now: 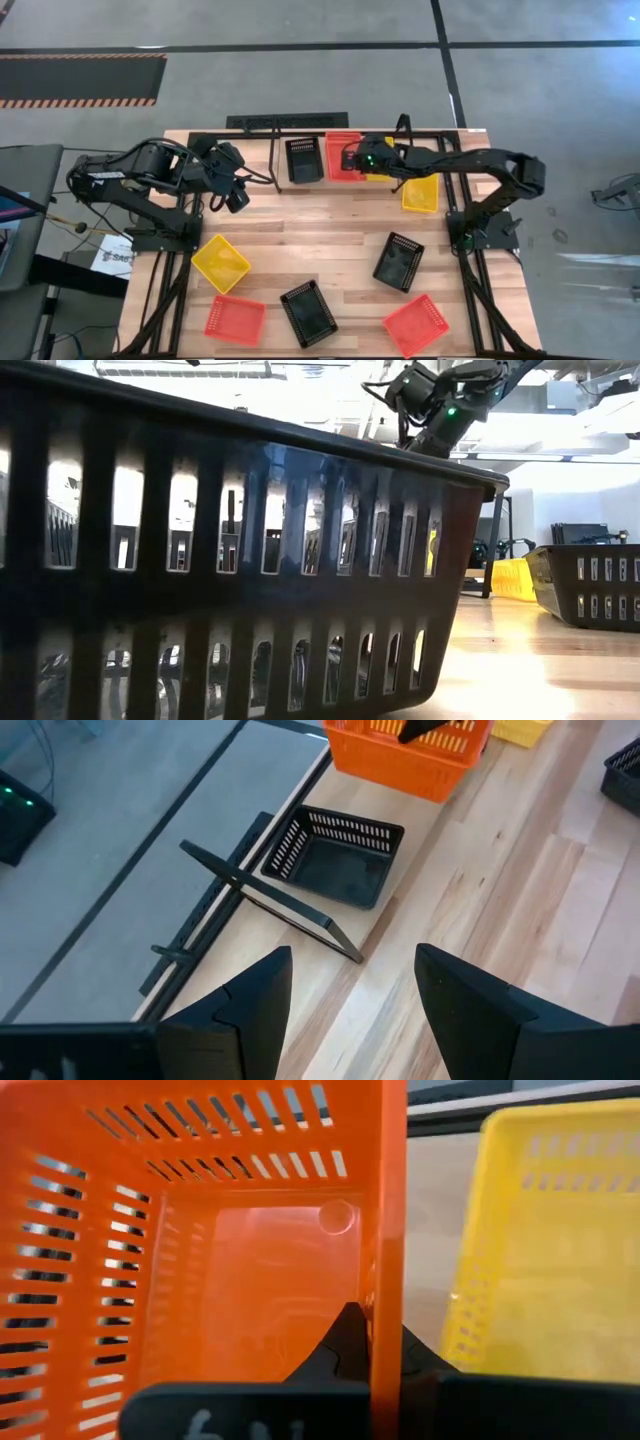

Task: Stack baskets on shelf by color
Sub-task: Put the top orange bin on the shelf

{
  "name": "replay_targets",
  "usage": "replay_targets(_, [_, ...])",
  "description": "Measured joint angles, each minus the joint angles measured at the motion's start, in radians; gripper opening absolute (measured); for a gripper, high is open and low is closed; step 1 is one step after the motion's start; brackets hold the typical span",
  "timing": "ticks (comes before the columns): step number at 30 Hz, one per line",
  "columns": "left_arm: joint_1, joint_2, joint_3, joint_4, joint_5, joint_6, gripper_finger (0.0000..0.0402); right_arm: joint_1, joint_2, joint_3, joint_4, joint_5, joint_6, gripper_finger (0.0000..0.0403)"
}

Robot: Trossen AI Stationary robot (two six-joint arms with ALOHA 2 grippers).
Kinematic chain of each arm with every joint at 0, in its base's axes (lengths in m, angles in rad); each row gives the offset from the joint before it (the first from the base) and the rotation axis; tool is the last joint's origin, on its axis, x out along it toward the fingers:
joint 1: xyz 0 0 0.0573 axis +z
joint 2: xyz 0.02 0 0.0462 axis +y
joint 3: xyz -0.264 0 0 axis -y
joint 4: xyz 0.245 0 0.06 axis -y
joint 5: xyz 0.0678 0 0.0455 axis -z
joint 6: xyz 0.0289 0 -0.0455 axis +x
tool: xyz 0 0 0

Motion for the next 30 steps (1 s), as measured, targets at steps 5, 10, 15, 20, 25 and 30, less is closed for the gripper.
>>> replay_targets(5, [0.000,0.000,0.000,0.001,-0.007,-0.006,0.0201,-0.016,0.014,0.083,-0.099,-0.004,-0.064,0.0000])
replay_targets(10, [0.000,0.000,0.000,0.003,-0.022,-0.016,0.0201,-0.028,0.090,0.218,-0.238,-0.049,-0.146,0.0000])
replay_targets(15, [0.000,0.000,0.000,0.002,-0.024,-0.040,0.0201,-0.042,0.195,0.346,-0.372,-0.067,-0.200,0.0000])
replay_targets(20, [0.000,0.000,0.000,0.001,-0.023,-0.045,0.0201,-0.067,0.241,0.406,-0.388,-0.091,-0.220,0.0000])
replay_targets(25, [0.000,0.000,0.000,0.001,-0.024,-0.053,0.0201,-0.092,0.236,0.410,-0.439,-0.093,-0.181,0.0000])
replay_targets(30, [0.000,0.000,0.000,0.001,-0.027,-0.049,0.0200,-0.091,0.240,0.409,-0.479,-0.082,-0.138,0.0000])
